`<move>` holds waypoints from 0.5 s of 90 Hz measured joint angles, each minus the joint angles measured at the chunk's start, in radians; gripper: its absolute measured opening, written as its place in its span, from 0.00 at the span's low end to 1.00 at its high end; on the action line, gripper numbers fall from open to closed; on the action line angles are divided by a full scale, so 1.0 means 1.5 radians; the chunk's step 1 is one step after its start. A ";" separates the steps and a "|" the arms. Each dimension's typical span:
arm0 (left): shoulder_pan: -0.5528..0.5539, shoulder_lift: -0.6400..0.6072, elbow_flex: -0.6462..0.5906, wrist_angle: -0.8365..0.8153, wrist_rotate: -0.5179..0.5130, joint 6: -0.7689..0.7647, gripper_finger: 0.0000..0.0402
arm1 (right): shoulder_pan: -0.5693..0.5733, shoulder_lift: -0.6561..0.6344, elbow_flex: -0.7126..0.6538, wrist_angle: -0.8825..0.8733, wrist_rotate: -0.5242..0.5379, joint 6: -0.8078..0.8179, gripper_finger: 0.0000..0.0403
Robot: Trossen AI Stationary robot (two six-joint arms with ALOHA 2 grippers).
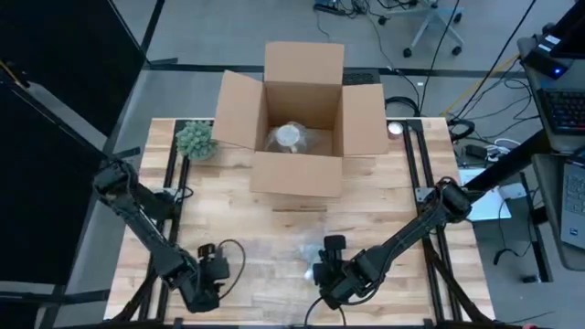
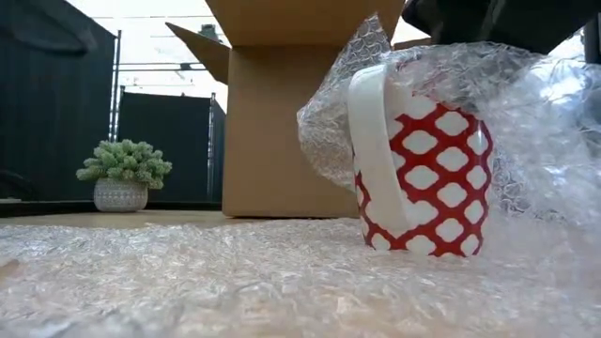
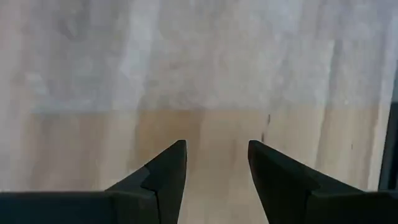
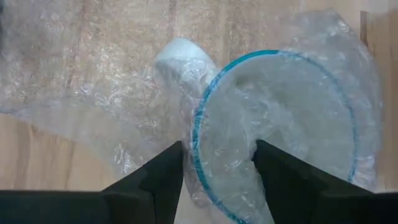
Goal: Wrap mug
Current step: Wrap the red mug with bubble wrap
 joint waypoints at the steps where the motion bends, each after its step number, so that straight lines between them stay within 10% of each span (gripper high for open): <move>1: -0.001 0.000 -0.004 0.009 -0.002 0.000 0.40 | 0.000 0.000 0.000 0.000 0.000 0.000 0.44; 45: 0.060 0.064 -0.046 0.152 -0.045 0.308 0.40 | 0.000 -0.001 0.000 0.000 0.000 0.000 0.44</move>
